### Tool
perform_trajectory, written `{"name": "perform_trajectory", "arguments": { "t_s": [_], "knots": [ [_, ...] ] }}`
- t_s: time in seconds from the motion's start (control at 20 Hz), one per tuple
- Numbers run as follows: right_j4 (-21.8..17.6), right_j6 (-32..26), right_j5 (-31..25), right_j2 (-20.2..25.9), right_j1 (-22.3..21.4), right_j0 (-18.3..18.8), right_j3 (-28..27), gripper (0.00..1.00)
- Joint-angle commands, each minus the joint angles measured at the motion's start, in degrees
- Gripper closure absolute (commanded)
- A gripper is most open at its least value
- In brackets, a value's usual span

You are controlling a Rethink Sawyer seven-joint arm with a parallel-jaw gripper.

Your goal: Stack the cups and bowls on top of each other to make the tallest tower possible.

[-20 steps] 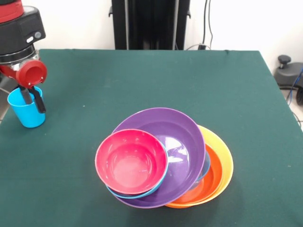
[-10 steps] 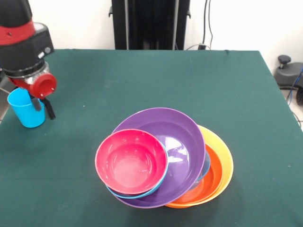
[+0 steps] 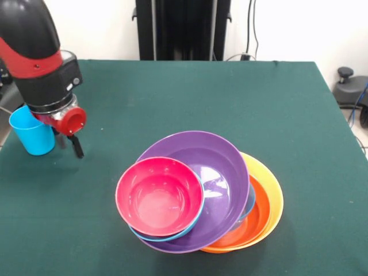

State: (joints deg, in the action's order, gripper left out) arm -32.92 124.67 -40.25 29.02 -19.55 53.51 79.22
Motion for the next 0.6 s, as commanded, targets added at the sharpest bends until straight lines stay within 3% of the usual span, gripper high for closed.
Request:
{"name": "perform_trajectory", "arguments": {
  "t_s": [0.05, 0.6],
  "knots": [
    [-4.5, -12.4, 0.8, 0.0, -1.4, -0.4, 2.4, 0.00],
    [-1.6, -12.0, -3.6, 1.0, -11.5, 0.7, 9.3, 0.00]
  ]
}}
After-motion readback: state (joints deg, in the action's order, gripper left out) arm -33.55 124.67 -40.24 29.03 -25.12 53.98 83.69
